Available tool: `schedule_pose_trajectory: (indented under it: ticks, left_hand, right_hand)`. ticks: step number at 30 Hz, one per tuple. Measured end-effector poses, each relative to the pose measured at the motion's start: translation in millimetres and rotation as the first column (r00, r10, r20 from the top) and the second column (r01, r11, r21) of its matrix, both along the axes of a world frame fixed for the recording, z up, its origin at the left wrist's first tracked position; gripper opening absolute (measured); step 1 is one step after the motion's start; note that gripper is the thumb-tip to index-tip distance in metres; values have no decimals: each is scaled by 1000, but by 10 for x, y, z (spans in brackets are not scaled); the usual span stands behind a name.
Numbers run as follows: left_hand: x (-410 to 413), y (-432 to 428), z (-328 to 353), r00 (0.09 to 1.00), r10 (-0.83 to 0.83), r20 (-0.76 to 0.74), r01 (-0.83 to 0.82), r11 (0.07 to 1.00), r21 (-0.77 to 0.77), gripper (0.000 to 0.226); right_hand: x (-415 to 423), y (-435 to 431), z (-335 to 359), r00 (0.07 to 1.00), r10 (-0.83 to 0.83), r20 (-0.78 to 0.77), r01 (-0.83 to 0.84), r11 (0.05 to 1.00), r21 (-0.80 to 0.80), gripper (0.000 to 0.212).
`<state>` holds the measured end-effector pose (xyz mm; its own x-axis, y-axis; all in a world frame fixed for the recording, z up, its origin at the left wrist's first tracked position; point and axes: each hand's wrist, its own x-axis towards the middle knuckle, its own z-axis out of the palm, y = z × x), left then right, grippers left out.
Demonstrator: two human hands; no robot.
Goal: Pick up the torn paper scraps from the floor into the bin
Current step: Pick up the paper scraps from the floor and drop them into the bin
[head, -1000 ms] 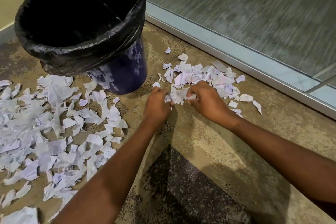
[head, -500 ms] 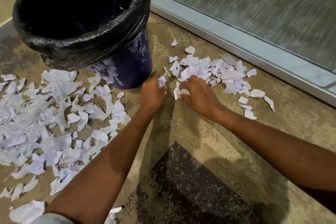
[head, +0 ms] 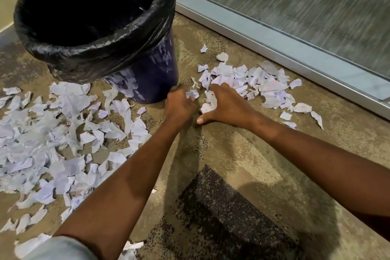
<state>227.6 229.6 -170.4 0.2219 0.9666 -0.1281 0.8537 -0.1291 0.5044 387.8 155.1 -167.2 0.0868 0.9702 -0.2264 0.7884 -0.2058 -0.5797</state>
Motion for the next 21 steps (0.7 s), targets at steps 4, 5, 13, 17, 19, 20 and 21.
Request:
schedule_pose_trajectory:
  ticks: [4,5,13,17,19,20,21]
  left_hand:
    - [-17,35,-12,993,-120,21,120,993,14,27]
    - [-13,61,-12,986,-163,28,163,987,17,27]
    - [132,223,-66,970,-239,33,236,969,73,16]
    - [196,238,-88,981,-193,7,191,975,115,13]
    - [208,240,-105,986,-169,-2,168,978,122,14]
    - [213,230,-99,988,-152,-5,151,981,120,14]
    - [213,221,-96,990,-138,-6,138,983,119,15]
  right_hand:
    - [-114,37,-109,984,14,180,-29,996,85,101]
    - [-129,33,-146,981,3,196,-30,990,135,91]
    - [-20,-36,-259,996,-76,56,55,952,300,33]
    - [2,-24,-223,995,-103,15,93,944,316,36]
    - [1,-19,-207,996,-94,3,89,944,317,44]
    - [7,-8,-213,996,-90,9,83,948,308,47]
    - [9,8,-216,996,-87,28,75,953,294,46]
